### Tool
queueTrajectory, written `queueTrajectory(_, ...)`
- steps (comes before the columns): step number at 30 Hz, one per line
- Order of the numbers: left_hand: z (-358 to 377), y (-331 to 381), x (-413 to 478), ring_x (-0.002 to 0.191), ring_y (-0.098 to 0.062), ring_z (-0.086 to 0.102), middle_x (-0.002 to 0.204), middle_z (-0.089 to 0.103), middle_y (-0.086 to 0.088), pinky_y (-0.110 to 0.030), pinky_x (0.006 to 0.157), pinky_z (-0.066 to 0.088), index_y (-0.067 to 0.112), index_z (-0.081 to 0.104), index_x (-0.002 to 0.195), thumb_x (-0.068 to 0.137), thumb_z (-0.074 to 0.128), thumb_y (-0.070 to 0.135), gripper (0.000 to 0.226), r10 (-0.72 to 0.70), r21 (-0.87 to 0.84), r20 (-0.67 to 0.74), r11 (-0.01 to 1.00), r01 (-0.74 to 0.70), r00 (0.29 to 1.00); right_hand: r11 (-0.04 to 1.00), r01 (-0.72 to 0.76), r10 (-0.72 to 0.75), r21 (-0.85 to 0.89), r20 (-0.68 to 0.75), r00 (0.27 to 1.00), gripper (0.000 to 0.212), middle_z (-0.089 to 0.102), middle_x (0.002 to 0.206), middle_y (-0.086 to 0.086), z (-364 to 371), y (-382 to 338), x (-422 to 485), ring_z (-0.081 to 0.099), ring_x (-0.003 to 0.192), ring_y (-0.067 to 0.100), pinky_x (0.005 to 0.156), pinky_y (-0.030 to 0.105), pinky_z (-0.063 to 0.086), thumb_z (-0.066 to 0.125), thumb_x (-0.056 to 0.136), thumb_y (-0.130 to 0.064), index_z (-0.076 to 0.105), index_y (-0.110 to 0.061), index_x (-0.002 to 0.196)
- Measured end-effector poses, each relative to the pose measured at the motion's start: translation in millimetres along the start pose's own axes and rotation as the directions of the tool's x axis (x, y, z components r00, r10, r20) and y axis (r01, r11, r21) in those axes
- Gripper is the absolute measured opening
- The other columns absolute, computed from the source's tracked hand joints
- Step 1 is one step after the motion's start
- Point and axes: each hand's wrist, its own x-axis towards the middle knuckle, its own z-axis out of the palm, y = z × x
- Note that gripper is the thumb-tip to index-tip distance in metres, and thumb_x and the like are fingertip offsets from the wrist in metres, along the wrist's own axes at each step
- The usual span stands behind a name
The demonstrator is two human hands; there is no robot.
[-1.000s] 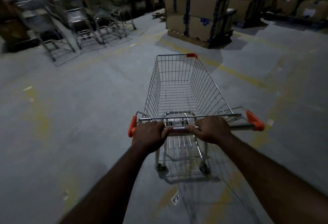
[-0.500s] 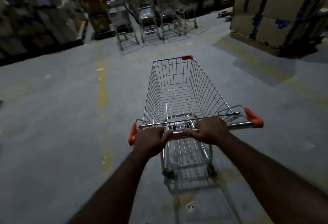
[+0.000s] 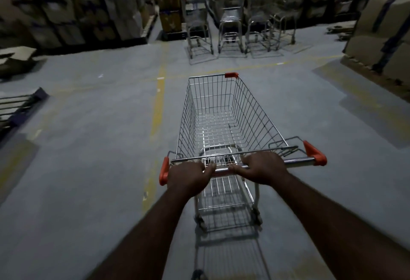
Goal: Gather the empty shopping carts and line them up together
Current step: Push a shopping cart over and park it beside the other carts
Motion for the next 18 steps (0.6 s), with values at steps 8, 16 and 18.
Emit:
queueTrajectory(8,-8,-48,92,0.089,-0.021,0.069,0.087,0.072,0.000,-0.038,0.085,0.050,0.024,0.071,0.091,0.094,0.012,0.075,0.079,-0.023,0.031,-0.031,0.999,0.024,0.999,1.000,0.001,-0.001,0.005,0.053,0.999,0.097,0.065,0.079,-0.003,-5,3,116,0.065,0.085,0.020,0.070,0.031,0.043,0.001,0.065,-0.100,0.061,-0.024,0.073)
queueTrajectory(16,-19,-83,193,0.089,-0.022,0.069,0.088,0.072,0.000,-0.038,0.086,0.049,0.025,0.073,0.095,0.096,0.014,0.074,0.077,-0.057,0.068,-0.024,0.996,0.059,0.998,0.999,0.029,-0.029,-0.034,0.022,0.999,0.103,0.066,0.079,-0.002,0,18,230,0.065,0.084,0.021,0.068,0.030,0.041,-0.003,0.063,-0.098,0.068,-0.025,0.079)
queueTrajectory(18,-22,-90,220,0.088,-0.021,0.069,0.087,0.072,0.000,-0.037,0.085,0.048,0.024,0.072,0.094,0.096,0.016,0.074,0.076,-0.070,0.080,-0.026,0.994,0.071,0.997,0.999,0.037,-0.037,-0.038,0.012,0.999,0.105,0.067,0.079,-0.002,1,25,259,0.066,0.085,0.021,0.070,0.030,0.043,-0.005,0.063,-0.098,0.067,-0.024,0.079)
